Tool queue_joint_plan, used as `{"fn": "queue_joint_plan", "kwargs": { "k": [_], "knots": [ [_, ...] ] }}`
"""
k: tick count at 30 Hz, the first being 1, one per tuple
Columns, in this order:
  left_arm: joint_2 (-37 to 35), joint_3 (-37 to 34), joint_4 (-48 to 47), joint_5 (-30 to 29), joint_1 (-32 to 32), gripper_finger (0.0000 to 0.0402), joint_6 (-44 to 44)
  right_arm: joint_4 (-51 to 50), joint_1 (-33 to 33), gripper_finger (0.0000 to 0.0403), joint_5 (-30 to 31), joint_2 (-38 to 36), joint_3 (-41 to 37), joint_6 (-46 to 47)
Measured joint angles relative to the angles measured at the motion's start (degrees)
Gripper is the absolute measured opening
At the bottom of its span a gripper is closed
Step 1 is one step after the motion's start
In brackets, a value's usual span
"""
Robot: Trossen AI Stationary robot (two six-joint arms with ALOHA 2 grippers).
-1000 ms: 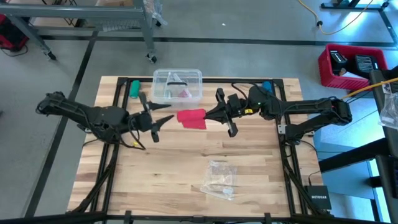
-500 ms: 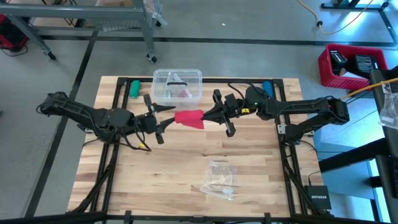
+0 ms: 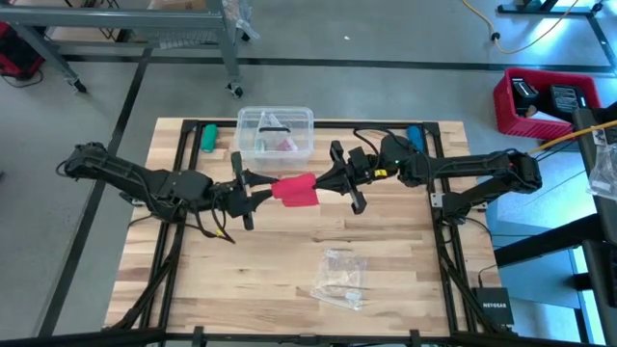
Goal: Roll bandage
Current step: Roll the red bandage
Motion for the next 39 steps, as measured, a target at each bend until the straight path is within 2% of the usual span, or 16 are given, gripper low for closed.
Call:
{"fn": "queue_joint_plan", "kwargs": {
  "k": [4,9,13,16,20,23,26,32,35,39],
  "knots": [
    [0.0,0.0,0.4,-0.1,0.0,0.0019,0.0,-0.1,0.0,0.001,0.1,0.0,0.0,0.0],
    [-0.2,0.0,0.3,-0.2,0.0,0.0013,-0.2,-0.1,-0.1,0.0021,0.3,-0.1,0.0,1.8],
    [-1.3,0.0,0.0,0.0,0.0,0.0007,-1.1,-3.6,-0.2,0.0075,0.6,-2.7,-0.1,-1.2],
    [-2.6,0.0,0.1,-1.1,-0.1,0.0007,-1.6,-14.1,-0.2,0.0126,3.4,-7.2,2.1,-6.0],
    [-4.0,0.0,0.3,-1.9,-0.1,0.0005,-2.9,-37.5,-0.5,0.0179,13.0,-12.3,6.7,-14.1],
    [-4.4,0.0,1.0,-2.1,0.6,0.0006,-3.4,-43.7,-0.5,0.0199,17.1,-13.3,6.6,-14.8],
    [-4.4,0.0,1.9,-2.1,1.5,0.0004,-3.3,-40.7,-0.4,0.0204,16.8,-12.6,3.0,-14.9],
    [-4.4,0.0,2.9,-2.1,2.8,0.0008,-3.4,-20.0,-0.4,0.0193,14.2,-5.8,-5.6,-12.4],
    [-4.4,0.0,2.9,-2.2,2.8,0.0005,-3.0,-13.5,-0.4,0.0186,14.5,-1.2,-6.0,-12.4],
    [-4.4,0.0,3.0,-2.1,2.7,0.0006,-3.0,-9.9,-0.4,0.0182,14.0,3.8,-5.1,-12.3]
  ]
}}
